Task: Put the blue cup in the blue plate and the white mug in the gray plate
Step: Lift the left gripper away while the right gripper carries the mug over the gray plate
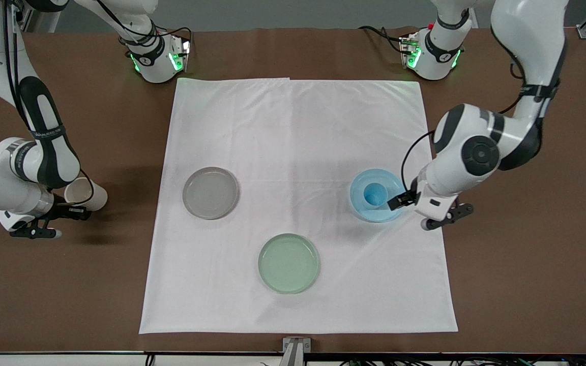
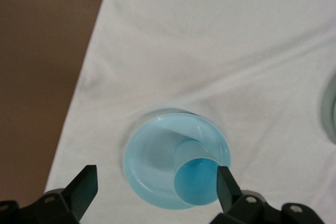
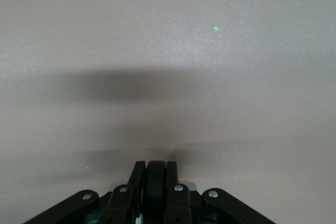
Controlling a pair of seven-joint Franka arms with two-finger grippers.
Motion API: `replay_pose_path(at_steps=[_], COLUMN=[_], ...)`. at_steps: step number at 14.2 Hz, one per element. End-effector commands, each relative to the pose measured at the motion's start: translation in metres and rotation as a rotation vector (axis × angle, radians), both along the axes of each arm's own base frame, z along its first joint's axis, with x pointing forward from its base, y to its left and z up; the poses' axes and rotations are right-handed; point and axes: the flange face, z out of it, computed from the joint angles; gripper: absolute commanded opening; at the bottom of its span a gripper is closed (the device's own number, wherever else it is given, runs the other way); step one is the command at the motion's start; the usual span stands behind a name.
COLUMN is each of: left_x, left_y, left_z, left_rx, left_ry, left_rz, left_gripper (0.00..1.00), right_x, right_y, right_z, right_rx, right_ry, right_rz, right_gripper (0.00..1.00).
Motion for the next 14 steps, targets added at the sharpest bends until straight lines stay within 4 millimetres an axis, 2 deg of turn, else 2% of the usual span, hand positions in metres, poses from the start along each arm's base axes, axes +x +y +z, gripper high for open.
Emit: replay_pose_path(at_steps=[1,3,5,6,8,9,11,14], left_x=[0.026,0.029,0.018,0.007,-0.015,-0.027,-0.045,-0.081], left_y=[0.054,0.097,0.141,0.162,0.175,0.172,0.171,0.183], left_z=[0.073,0.109,0.156,0.182,0.213,0.231,0.257,0.274], left_rx=[0.005,0.009,0.019,0.03,0.046,0.056,0.081,0.085], left_ry=[0.001,0.008,-0.034,-0.06,-0.05,-0.065,-0.094,-0.018], left_rz=[-0.066,-0.112,-0.187,-0.212,-0.222,-0.226,-0.226,-0.241], left_gripper=[1.0,1.0,1.0,1.0,1.0,1.0,1.0,1.0], right_x=[0.001,0.004,0.011,0.015,0.024,0.026,0.024,0.012], right_y=[0.002,0.015,0.034,0.051,0.1,0.13,0.2,0.294], right_z=[0.004,0.015,0.058,0.076,0.099,0.103,0.102,0.095], right_rx=[0.019,0.029,0.053,0.063,0.069,0.064,0.044,0.022], right_ry=[-0.008,-0.001,0.04,0.072,0.107,0.107,0.114,0.115], right_rz=[0.002,0.02,0.046,0.069,0.135,0.135,0.071,0.058], right_gripper=[0.09,0.03,0.02,0.02,0.02,0.02,0.02,0.02])
